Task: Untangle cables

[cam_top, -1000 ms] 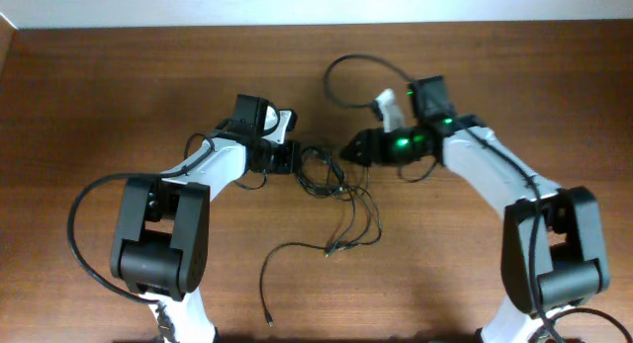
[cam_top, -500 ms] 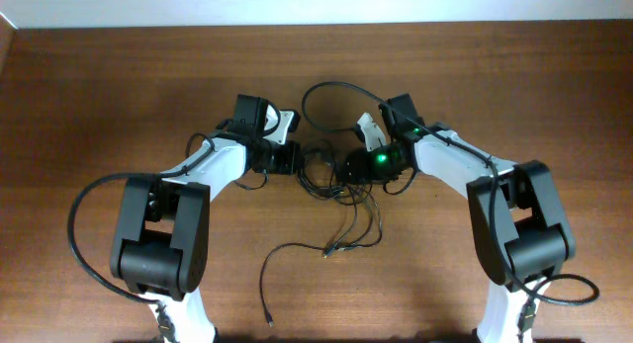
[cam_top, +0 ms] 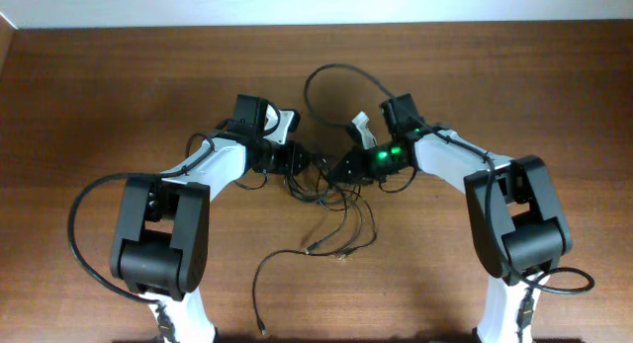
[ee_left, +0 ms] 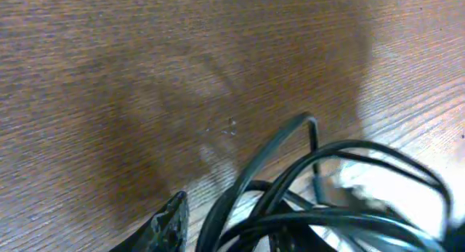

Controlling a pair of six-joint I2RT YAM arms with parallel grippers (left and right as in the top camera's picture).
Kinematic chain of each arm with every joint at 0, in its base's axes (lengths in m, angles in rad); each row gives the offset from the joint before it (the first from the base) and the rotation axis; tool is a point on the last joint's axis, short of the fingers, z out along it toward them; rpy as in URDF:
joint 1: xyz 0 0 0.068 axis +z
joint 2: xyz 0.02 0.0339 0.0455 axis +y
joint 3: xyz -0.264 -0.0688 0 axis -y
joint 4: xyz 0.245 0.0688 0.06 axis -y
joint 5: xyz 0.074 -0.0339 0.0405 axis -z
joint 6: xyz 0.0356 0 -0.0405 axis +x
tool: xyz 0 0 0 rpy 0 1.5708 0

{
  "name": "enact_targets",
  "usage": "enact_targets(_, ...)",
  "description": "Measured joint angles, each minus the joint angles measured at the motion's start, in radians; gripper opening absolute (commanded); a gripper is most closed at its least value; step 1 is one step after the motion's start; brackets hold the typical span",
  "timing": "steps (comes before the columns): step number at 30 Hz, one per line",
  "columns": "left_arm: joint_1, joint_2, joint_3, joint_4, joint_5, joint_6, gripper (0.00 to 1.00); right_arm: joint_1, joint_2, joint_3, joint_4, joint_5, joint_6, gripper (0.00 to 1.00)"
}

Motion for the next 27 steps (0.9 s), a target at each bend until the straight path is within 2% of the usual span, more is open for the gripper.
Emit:
enact_targets(4, -0.008, 0.000, 0.000, 0.002, -0.015, -0.062, 0.08, -0.056, -0.001, 0.001, -0.014, -0.163, -0.048, 0.04)
enact_targets(5, -0.015, 0.000, 0.000, 0.005, -0.027, -0.099, 0.02, -0.063, -0.003, 0.002, -0.039, -0.187, -0.074, 0.04)
enact_targets(6, -0.025, 0.000, 0.000, 0.006, -0.059, -0.163, 0.01, -0.063, -0.006, 0.005, -0.073, -0.212, -0.103, 0.04)
enact_targets(12, -0.008, 0.000, 0.002, 0.020, -0.290, -0.511, 0.06, -0.061, -0.040, 0.011, -0.375, -0.231, -0.312, 0.04)
enact_targets(16, 0.002, -0.002, 0.003, 0.023, -0.346, -0.642, 0.06, -0.061, -0.042, 0.011, -0.417, -0.204, -0.391, 0.04)
enact_targets(17, 0.002, -0.002, 0.003, 0.024, -0.351, -0.666, 0.06, -0.061, -0.042, 0.011, -0.423, -0.187, -0.397, 0.07)
enact_targets(19, 0.002, -0.002, 0.003, 0.024, -0.356, -0.722, 0.03, -0.061, -0.042, 0.011, -0.441, -0.110, -0.380, 0.19)
enact_targets(22, 0.002, -0.002, 0.004, 0.024, -0.353, -0.759, 0.00, -0.061, -0.043, 0.011, -0.432, 0.032, -0.316, 0.51)
enact_targets(24, 0.002, -0.002, 0.004, 0.026, -0.337, -0.732, 0.00, -0.061, -0.043, 0.010, -0.388, 0.078, -0.265, 0.61)
enact_targets(27, 0.009, -0.002, 0.003, 0.024, -0.270, -0.589, 0.02, -0.061, -0.044, 0.011, -0.299, 0.103, -0.225, 0.67)
